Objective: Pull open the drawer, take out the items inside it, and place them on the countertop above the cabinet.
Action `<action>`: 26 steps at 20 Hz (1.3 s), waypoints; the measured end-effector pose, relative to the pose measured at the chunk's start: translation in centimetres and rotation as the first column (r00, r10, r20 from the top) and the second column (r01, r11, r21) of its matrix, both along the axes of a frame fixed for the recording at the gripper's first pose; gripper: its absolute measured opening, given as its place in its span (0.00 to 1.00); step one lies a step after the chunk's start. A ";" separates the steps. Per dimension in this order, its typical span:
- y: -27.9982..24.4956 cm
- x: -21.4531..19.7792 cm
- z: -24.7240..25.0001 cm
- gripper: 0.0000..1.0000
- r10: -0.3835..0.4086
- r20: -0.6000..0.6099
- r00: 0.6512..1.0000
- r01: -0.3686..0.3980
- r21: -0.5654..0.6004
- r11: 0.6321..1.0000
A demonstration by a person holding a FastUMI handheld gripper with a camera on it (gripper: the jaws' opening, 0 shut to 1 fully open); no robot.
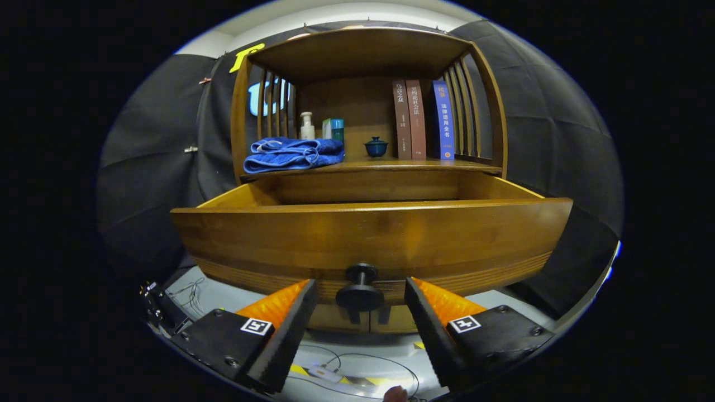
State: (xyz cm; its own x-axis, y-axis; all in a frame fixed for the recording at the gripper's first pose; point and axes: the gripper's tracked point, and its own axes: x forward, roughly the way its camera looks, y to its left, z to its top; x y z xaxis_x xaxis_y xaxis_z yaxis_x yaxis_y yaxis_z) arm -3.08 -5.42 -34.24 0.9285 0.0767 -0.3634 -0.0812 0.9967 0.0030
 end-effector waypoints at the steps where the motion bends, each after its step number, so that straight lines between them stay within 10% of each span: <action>1: -0.4 -0.5 1.2 0.98 -0.010 0.016 1.000 0.010 0.001 1.000; 14: 1.3 9.3 12.6 0.99 0.009 -0.281 0.960 0.008 0.057 0.998; 22: 0.3 15.3 2.6 0.96 -0.034 -0.608 0.793 0.034 -0.012 0.999; 26: 1.3 14.5 -0.8 0.71 -0.015 -0.699 0.715 0.040 0.019 0.999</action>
